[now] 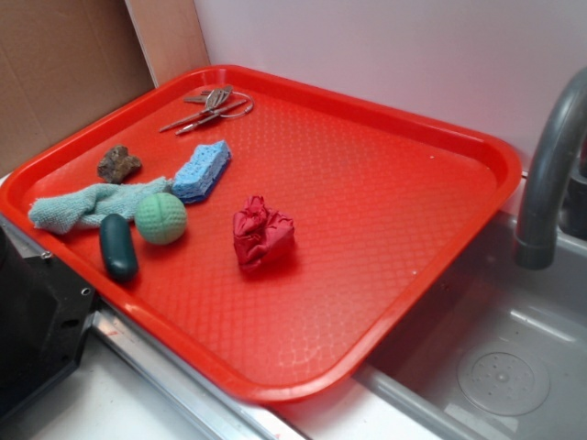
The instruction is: Grab the green ball.
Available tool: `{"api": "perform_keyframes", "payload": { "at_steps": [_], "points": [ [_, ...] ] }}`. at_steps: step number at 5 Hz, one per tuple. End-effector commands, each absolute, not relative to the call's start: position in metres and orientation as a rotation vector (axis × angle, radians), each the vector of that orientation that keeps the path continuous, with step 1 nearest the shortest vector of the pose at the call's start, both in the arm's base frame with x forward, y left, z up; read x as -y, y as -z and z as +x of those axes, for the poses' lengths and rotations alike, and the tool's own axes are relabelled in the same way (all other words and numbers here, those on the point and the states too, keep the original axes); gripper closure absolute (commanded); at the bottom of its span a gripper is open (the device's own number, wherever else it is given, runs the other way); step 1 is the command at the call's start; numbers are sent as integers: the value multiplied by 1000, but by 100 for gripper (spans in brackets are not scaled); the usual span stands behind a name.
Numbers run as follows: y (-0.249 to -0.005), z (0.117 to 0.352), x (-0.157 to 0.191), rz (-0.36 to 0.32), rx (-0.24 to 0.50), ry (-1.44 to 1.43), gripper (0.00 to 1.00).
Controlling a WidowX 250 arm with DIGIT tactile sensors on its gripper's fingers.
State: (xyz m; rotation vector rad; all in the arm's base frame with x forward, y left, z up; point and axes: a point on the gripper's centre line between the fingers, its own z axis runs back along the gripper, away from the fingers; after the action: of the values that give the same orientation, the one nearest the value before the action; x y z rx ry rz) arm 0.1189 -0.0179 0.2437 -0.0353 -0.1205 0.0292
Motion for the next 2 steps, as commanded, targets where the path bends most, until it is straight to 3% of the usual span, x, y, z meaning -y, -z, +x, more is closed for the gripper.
{"api": "perform_keyframes", "payload": {
  "at_steps": [1, 2],
  "points": [
    [-244, 119, 18, -35, 120, -29, 0],
    [-194, 142, 12, 45, 105, 161, 0]
  ]
}}
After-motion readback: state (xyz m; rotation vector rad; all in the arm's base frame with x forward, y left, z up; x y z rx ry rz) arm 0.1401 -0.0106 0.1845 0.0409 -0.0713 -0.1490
